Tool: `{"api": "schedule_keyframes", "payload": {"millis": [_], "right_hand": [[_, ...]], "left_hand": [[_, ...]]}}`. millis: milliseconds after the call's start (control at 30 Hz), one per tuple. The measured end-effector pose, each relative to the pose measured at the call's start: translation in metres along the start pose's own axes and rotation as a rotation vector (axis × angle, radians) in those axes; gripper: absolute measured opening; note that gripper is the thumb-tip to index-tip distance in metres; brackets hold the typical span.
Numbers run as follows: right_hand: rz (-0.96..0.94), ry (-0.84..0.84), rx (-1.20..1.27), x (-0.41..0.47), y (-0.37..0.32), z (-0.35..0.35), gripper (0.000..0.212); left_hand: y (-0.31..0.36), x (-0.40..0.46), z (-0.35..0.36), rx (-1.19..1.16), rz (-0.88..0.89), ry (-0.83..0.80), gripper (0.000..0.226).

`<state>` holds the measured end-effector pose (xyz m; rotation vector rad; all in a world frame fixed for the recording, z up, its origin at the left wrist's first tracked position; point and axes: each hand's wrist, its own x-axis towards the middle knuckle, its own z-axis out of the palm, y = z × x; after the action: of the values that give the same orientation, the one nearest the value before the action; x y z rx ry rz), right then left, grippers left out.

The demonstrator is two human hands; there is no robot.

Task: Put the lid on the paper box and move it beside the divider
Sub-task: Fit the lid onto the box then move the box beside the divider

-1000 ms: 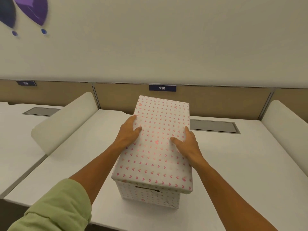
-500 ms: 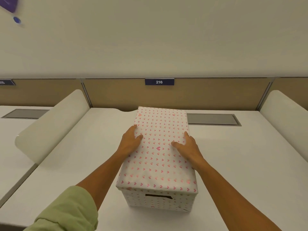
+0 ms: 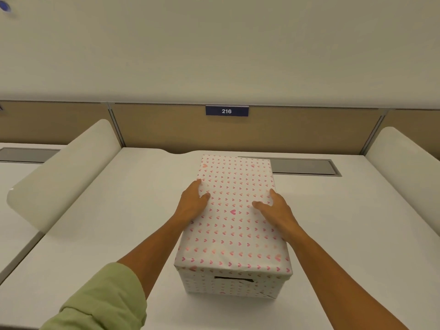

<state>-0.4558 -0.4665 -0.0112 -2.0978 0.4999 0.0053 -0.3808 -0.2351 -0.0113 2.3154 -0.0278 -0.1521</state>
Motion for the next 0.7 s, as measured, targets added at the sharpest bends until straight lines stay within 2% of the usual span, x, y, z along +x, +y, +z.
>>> {"api": "schedule_keyframes", "payload": {"millis": [700], "right_hand": [[-0.006,-0.057,-0.122,0.008,0.013,0.011,0.088]], "left_hand": [[-0.011,0.003,0.007,0.003,-0.040,-0.039,0.062]]}}
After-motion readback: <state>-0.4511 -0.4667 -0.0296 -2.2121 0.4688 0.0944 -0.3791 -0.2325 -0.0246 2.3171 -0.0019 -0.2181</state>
